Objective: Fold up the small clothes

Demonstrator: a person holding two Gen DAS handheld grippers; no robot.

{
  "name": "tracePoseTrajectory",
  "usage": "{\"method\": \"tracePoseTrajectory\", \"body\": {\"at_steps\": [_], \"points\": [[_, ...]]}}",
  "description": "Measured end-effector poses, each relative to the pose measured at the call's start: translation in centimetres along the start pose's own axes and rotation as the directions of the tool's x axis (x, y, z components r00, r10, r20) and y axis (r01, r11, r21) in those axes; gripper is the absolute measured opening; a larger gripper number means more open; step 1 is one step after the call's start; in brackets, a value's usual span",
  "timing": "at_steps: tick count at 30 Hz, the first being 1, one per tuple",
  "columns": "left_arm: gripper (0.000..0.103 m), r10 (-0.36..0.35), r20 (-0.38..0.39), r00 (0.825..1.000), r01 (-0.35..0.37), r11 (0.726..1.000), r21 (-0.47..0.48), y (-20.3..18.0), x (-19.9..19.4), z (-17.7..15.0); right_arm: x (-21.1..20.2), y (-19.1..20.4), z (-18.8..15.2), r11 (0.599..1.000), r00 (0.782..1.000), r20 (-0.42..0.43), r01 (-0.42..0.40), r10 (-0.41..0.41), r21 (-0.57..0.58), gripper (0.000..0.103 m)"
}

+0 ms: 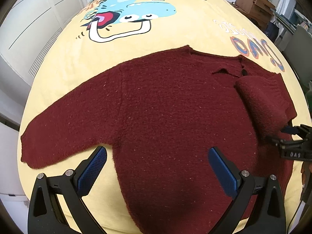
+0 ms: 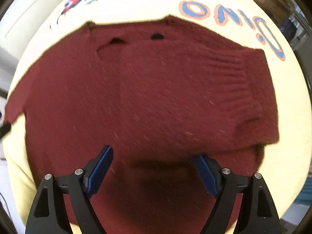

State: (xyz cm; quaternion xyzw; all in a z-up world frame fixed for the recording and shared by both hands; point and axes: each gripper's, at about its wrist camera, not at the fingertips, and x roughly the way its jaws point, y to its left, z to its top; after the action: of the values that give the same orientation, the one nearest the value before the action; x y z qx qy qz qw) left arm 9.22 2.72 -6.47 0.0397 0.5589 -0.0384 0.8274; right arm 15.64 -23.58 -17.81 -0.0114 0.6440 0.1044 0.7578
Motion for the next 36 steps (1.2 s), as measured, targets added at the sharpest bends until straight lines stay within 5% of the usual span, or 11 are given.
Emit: {"method": "tracePoseTrajectory", "body": {"at_steps": [5,11,15,23,31,34,36], "points": [[0.102,-0.007,-0.008,1.000,0.007,0.998,0.058,-2.3,0.4,-0.3,-0.1,-3.4,-3.4,0.998,0.999,0.017,-0.035,0.034,0.050,0.084],[0.102,-0.065,-0.027,0.998,0.069,0.975,0.210,-8.4,1.6,0.5,-0.5,-9.3,-6.2,0.986,0.999,0.024,0.028,-0.032,0.167,0.084],[0.102,-0.124,-0.021,0.992,0.124,0.932,0.342,-14.0,1.8,1.5,-0.9,-12.9,-7.7,0.966,0.999,0.037,0.011,-0.021,0.260,0.084],[0.102,-0.124,-0.057,0.991,0.133,0.790,0.598,-23.5,4.3,2.1,-0.2,-15.4,-10.1,0.947,0.999,0.032,-0.027,0.017,0.319,0.084],[0.102,0.020,-0.093,0.995,0.053,0.694,0.718,-28.1,9.5,2.0,0.4,-18.1,-11.6,0.940,0.999,0.035,-0.051,0.042,0.338,0.084],[0.091,0.027,-0.096,0.995,0.051,0.695,0.717,-28.8,10.7,2.9,-0.1,-18.4,-11.0,0.945,0.999,0.032,-0.028,0.018,0.326,0.084],[0.079,0.026,-0.125,0.992,0.068,0.721,0.690,-28.8,11.5,4.0,-0.4,-18.9,-10.5,0.948,0.999,0.042,-0.022,0.010,0.316,0.084]]}}
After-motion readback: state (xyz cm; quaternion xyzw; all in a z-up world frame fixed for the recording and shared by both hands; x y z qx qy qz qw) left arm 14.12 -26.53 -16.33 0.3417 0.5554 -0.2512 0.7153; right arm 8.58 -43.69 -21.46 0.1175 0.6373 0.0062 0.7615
